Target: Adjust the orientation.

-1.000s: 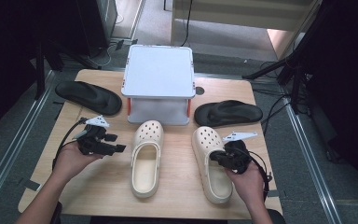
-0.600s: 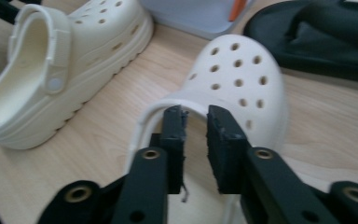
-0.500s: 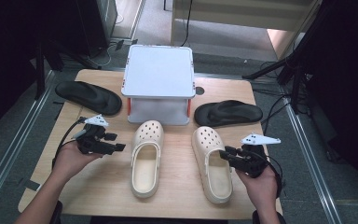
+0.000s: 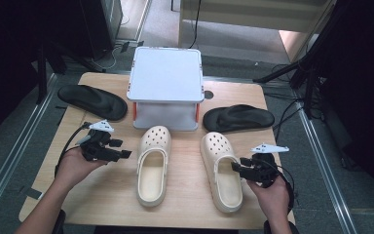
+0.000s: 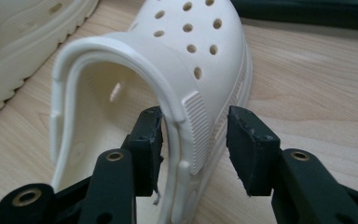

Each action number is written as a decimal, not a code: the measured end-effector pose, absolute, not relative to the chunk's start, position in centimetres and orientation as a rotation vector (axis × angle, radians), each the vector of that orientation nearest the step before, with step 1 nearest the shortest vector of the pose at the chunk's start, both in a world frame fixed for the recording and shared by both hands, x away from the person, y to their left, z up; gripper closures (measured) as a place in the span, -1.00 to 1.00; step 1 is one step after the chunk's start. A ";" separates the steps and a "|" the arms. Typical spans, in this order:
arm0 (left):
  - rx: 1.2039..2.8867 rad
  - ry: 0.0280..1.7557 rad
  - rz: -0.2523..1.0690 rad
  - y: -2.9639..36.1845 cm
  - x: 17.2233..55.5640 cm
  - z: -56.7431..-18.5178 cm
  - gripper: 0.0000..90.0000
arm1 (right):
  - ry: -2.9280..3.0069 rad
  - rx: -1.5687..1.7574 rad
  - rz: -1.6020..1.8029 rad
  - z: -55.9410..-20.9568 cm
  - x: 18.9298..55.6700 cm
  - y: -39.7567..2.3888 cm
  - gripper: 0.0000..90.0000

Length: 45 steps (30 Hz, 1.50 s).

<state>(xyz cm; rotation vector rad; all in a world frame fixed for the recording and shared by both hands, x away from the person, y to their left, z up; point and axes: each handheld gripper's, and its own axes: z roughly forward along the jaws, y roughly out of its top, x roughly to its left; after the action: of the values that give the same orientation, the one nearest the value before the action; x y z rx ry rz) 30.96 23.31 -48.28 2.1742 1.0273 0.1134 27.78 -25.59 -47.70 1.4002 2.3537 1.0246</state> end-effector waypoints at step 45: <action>2.165 1.000 0.135 22.6 30.7 -48.0 -0.10 | 2.260 1.382 0.988 -45.8 29.9 -21.1 0.69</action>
<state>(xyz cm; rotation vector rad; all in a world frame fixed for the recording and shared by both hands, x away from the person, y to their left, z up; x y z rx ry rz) 30.71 22.55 -48.01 2.1649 0.9997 0.1346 29.85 -21.10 -45.78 1.3816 2.2602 0.9877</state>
